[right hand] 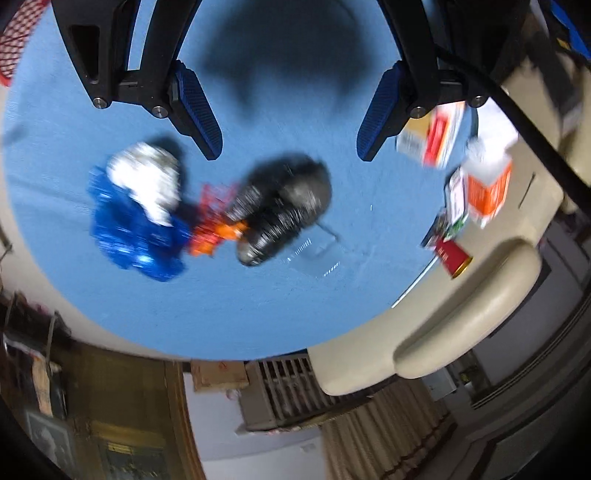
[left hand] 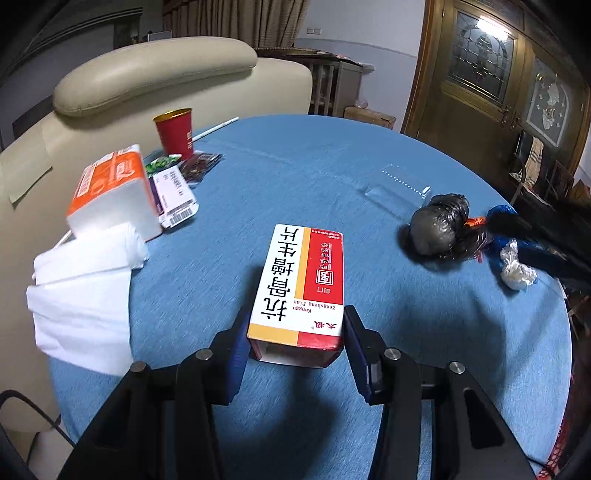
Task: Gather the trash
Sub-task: 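Grasp the white and red medicine box with the left tool, then grasp the black plastic bag with the right tool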
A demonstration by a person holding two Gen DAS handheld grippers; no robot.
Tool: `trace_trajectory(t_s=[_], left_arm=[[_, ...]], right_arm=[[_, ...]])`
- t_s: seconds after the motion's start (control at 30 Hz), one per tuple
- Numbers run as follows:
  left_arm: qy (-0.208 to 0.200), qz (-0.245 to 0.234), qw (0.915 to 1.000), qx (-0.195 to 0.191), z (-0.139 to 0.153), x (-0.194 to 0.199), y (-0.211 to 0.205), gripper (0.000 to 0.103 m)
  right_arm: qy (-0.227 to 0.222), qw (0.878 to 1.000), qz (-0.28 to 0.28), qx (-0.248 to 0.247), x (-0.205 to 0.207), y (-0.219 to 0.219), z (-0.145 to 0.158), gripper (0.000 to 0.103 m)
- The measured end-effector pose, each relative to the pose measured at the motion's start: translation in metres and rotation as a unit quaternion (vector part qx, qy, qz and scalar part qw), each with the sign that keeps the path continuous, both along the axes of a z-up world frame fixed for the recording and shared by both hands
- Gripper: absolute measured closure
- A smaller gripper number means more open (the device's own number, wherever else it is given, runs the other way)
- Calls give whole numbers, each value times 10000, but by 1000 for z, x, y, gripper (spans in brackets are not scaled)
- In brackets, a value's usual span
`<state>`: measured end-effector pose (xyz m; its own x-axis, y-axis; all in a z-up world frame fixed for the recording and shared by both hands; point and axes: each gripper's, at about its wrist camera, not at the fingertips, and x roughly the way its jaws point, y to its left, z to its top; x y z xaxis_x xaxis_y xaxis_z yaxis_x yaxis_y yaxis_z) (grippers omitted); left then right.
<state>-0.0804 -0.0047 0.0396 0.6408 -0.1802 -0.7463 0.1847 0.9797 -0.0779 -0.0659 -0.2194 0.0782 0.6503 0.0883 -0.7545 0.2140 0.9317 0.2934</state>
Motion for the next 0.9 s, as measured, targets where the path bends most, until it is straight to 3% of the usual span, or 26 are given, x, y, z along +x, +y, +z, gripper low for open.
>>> trace_trajectory(t_s=[0.17, 0.4, 0.47, 0.53, 0.73, 0.9], left_arm=[[14, 50, 10000, -33, -1, 0, 9, 53], [8, 59, 10000, -41, 0, -2, 14, 53], [8, 69, 10000, -38, 0, -3, 15, 53], [8, 87, 10000, -40, 0, -3, 17, 53], [-30, 94, 9999, -64, 6, -8, 13, 53], [-81, 6, 9999, -83, 14, -24, 3, 53]], right_arm=[[469, 9975, -438, 304, 52, 0, -28, 25], [742, 9950, -622, 241, 87, 7, -48, 26], [860, 9934, -692, 302, 93, 4, -57, 46], [831, 9941, -635, 272, 92, 2, -56, 62], [693, 9971, -309, 91, 61, 3, -43, 64], [551, 9983, -154, 113, 4, -1, -34, 64]])
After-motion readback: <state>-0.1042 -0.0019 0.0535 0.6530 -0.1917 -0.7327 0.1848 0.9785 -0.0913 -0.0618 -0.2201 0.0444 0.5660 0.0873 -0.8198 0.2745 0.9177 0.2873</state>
